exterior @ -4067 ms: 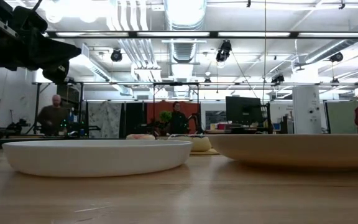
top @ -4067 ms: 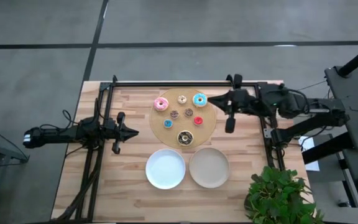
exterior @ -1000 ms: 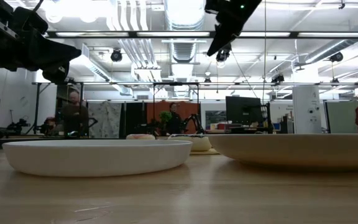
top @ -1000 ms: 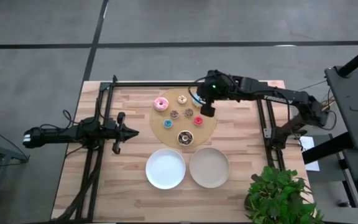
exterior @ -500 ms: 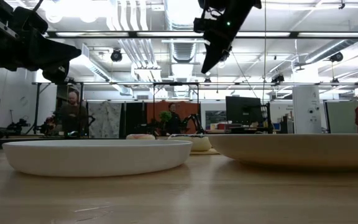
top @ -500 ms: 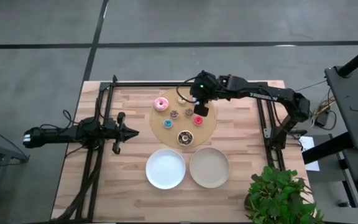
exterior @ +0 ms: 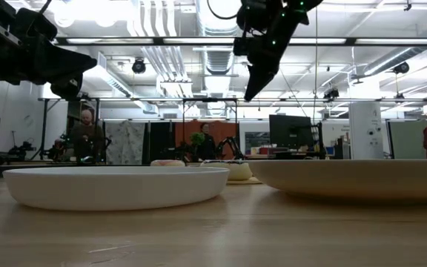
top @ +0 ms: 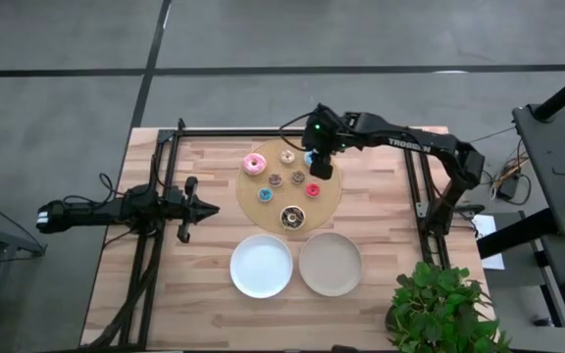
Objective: Pick & Place donuts
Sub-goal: Put the big blue donut on the brown plate
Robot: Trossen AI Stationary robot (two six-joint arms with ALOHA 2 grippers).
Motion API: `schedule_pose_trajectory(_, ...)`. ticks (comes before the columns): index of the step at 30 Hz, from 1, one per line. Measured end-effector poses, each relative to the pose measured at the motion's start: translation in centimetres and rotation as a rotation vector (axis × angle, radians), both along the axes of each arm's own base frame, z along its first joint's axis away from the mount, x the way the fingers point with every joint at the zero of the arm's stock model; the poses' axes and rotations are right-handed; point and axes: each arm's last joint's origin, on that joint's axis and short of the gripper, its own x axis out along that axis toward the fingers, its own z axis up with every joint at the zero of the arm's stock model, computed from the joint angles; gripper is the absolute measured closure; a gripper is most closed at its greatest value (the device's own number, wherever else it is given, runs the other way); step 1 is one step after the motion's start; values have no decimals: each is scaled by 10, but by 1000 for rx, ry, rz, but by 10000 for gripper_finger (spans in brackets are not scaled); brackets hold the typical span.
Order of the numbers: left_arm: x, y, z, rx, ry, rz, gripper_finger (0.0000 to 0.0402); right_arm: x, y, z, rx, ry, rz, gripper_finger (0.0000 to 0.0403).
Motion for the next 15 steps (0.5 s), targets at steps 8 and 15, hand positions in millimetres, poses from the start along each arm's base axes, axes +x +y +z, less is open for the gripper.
schedule_pose_trajectory(8, 0, 0, 0, 0, 0, 0, 402, 5, -8, -21, -3, 97, 52, 134)
schedule_pose_trajectory(15, 0, 0, 0, 0, -1, 0, 402, 10, -10, -33, -15, 144, 110, 96)
